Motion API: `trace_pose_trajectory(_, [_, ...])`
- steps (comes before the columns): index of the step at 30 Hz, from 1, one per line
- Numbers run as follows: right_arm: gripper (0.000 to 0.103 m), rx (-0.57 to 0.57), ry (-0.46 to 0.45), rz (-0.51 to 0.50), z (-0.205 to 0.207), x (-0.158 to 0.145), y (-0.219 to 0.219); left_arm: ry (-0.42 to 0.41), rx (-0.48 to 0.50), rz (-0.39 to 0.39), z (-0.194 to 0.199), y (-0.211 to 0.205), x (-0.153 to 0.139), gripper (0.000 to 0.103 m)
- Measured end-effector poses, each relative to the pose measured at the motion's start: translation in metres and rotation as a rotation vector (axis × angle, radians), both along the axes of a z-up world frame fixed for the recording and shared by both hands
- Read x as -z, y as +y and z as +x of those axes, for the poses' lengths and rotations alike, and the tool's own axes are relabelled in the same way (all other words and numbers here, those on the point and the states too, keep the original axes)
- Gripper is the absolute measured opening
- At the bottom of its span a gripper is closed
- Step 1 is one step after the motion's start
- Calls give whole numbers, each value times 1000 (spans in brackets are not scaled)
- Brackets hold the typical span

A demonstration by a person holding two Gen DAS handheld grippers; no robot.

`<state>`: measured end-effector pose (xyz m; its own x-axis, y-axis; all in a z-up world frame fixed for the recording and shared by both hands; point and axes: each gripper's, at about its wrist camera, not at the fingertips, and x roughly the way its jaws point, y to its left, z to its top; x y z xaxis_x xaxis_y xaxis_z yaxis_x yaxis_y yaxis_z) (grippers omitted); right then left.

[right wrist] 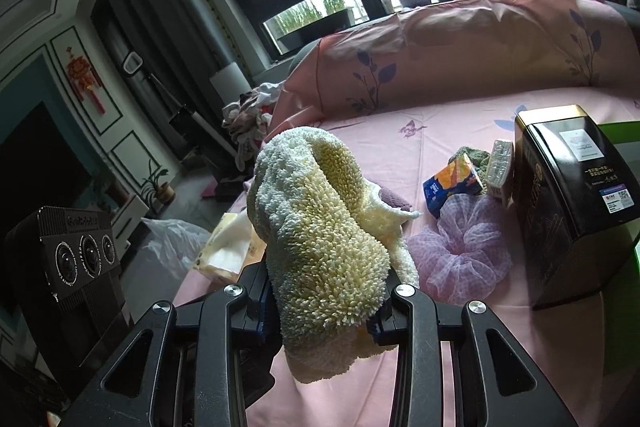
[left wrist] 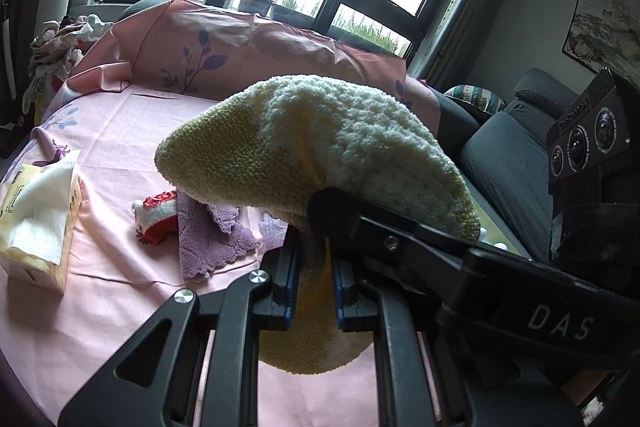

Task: Organize soft objects
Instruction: 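Lift the cream towel with the right gripper and carry it toward the green box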

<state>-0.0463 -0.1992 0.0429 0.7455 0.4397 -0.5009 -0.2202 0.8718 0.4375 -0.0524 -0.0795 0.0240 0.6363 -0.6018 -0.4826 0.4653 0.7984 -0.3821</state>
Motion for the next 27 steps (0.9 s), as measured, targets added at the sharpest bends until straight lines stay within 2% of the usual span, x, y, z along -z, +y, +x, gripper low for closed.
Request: trace_pose_trajectory(27, [38, 36, -32, -27, -12, -10, -14, -40, 28, -49, -8, -12, -6, 10])
